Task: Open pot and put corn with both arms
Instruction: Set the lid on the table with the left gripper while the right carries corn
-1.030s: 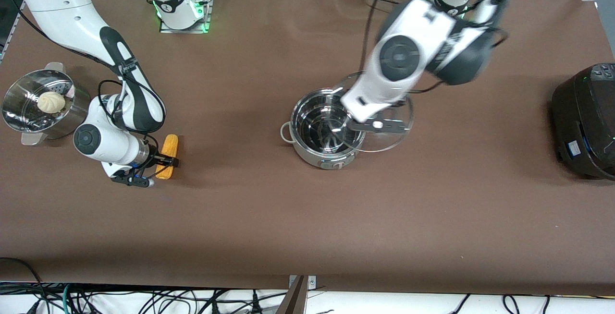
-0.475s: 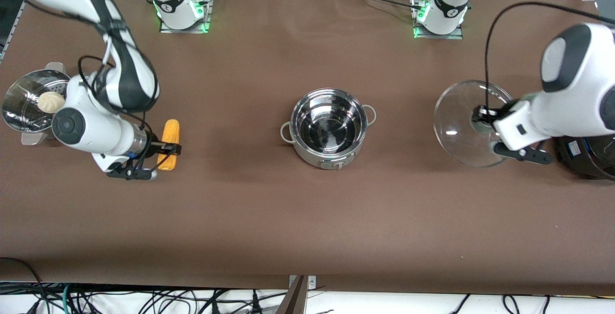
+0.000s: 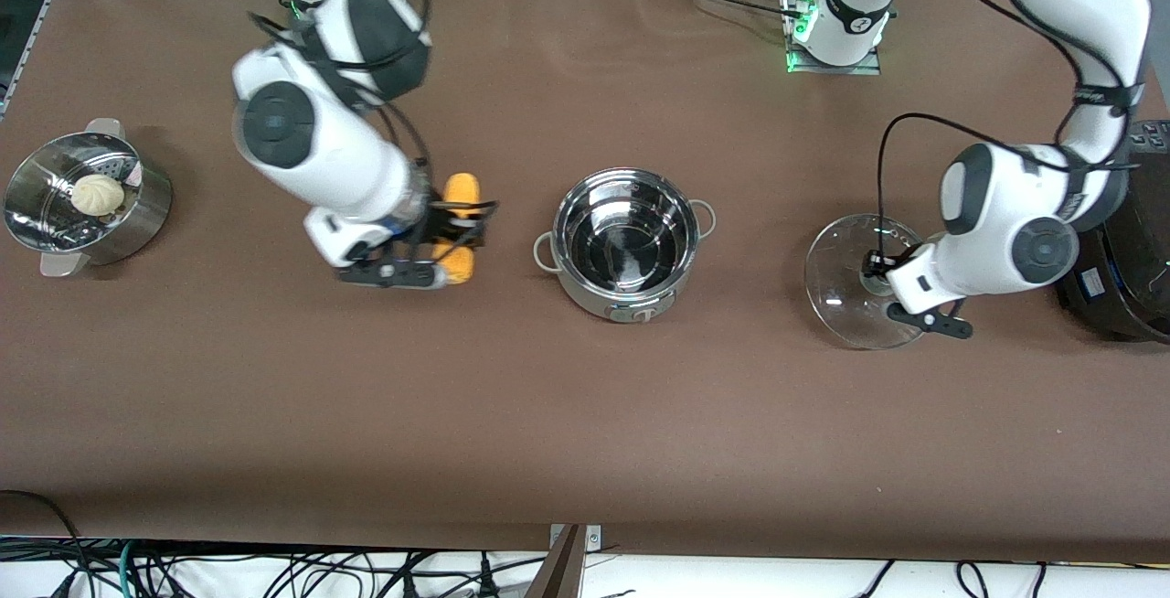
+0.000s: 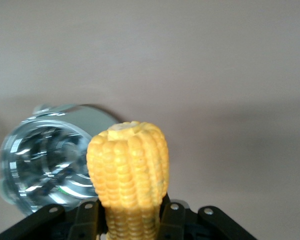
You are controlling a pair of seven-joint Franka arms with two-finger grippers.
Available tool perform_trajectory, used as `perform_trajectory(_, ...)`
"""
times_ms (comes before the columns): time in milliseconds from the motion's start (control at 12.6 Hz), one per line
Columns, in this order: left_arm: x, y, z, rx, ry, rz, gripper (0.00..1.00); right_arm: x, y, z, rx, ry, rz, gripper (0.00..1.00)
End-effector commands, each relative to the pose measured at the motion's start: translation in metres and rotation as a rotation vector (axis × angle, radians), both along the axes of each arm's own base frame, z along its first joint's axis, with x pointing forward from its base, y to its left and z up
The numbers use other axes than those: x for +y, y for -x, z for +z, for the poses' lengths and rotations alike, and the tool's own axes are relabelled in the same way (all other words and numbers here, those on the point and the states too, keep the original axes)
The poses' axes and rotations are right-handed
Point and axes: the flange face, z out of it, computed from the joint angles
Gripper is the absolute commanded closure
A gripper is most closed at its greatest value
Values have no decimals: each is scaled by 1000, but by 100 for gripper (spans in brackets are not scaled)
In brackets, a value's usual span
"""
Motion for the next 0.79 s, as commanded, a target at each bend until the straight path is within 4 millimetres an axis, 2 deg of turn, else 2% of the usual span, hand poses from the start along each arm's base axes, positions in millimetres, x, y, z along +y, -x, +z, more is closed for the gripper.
perform_trajectory(0, 9, 5, 15, -35, -29, -48, 1, 76, 6, -33, -17, -80, -73, 100)
perform_trajectory(79, 10, 5, 30, -25, -33, -46, 0, 97, 14, -53, -22, -91, -69, 100)
perform_trajectory(158, 7, 7, 57, -22, -30, -39, 0, 111, 21, -73, -30, -77, -40, 100)
perform_trajectory(317, -25, 12, 146, -67, -34, -72, 0, 134, 33, -104, -35, -72, -6, 100)
perform_trajectory(396, -35, 13, 192, -99, -39, -79, 0, 142, 37, -120, -33, -78, 0, 100)
perform_trajectory(554, -33, 10, 282, -165, -58, 19, 0, 153, 44, -147, -21, -81, 0, 100)
perform_trajectory(634, -28, 8, 315, -191, -81, 150, 0, 156, 46, -155, -19, -79, 2, 100)
perform_trajectory(713, -26, 6, 342, -232, -94, 211, 0, 154, 46, -158, -18, -71, -6, 7)
